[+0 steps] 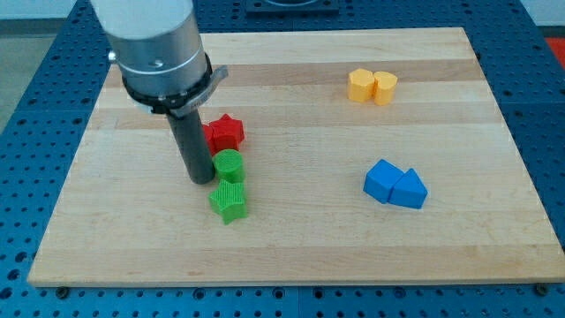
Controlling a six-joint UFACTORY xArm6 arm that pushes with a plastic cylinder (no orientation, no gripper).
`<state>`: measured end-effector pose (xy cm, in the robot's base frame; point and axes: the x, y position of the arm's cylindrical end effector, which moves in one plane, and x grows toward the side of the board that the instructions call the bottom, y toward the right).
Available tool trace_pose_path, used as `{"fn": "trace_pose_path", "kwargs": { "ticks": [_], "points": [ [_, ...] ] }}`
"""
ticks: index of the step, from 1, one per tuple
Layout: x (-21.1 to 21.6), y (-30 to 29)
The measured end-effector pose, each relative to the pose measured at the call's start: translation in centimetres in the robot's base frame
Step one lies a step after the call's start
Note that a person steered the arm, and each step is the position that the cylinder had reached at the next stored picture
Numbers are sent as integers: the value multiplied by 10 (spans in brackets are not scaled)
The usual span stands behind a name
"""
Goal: Move the red circle slightly up
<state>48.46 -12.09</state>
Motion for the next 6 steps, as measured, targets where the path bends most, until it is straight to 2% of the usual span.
{"fn": "trace_pose_path", "kwargs": {
  "ticks": [3,4,6],
  "points": [
    [-13,-9],
    [-48,-9],
    [-73,-9]
  ]
}}
